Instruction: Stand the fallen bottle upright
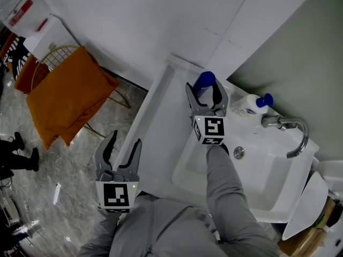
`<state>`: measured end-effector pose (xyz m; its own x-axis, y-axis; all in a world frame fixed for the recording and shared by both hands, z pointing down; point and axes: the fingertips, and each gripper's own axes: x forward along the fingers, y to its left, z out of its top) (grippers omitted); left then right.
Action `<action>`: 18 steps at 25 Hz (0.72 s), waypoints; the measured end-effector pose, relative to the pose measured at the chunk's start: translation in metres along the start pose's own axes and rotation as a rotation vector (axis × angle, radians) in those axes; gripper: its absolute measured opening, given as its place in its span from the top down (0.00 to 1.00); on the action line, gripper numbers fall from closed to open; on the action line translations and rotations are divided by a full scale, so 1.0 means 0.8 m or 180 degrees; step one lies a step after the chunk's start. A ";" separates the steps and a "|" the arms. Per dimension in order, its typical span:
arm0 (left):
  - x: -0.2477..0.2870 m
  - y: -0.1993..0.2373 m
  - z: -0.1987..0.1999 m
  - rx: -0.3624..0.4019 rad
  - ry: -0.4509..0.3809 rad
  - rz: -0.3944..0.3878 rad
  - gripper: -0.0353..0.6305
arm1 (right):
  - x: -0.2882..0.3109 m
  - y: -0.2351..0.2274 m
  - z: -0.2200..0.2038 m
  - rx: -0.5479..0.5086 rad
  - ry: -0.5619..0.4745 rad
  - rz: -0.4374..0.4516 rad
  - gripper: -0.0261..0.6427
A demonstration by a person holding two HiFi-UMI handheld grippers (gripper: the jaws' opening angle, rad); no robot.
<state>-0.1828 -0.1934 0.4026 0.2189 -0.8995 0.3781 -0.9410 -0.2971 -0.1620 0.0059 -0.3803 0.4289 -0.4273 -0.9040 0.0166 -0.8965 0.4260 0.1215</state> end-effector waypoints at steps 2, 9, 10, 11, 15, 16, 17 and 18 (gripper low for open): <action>-0.001 0.000 0.001 0.0005 -0.0028 0.0009 0.49 | -0.002 -0.003 0.006 -0.0018 -0.0022 -0.0013 0.47; -0.012 -0.003 0.011 -0.0038 -0.0133 0.0001 0.49 | -0.029 -0.015 0.041 -0.0076 -0.0147 -0.0111 0.48; -0.014 -0.005 0.013 -0.0055 -0.0142 -0.0005 0.49 | -0.036 -0.016 0.045 -0.0068 -0.0162 -0.0124 0.48; -0.016 -0.006 0.014 -0.0049 -0.0174 -0.0012 0.49 | -0.044 -0.018 0.048 -0.0058 -0.0170 -0.0141 0.48; -0.024 -0.011 0.018 -0.0032 -0.0285 -0.0044 0.49 | -0.082 -0.025 0.057 -0.0006 -0.0175 -0.0219 0.48; -0.026 -0.014 0.019 -0.0042 -0.0296 -0.0053 0.49 | -0.092 -0.026 0.058 0.0001 -0.0173 -0.0240 0.48; -0.028 -0.016 0.020 -0.0050 -0.0307 -0.0063 0.49 | -0.103 -0.026 0.059 0.0013 -0.0171 -0.0262 0.48; -0.030 -0.018 0.021 -0.0056 -0.0321 -0.0073 0.49 | -0.114 -0.027 0.061 0.0034 -0.0169 -0.0283 0.48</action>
<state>-0.1703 -0.1732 0.3806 0.2645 -0.9204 0.2878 -0.9396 -0.3132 -0.1380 0.0584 -0.3048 0.3766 -0.3512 -0.9352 -0.0463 -0.9323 0.3447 0.1096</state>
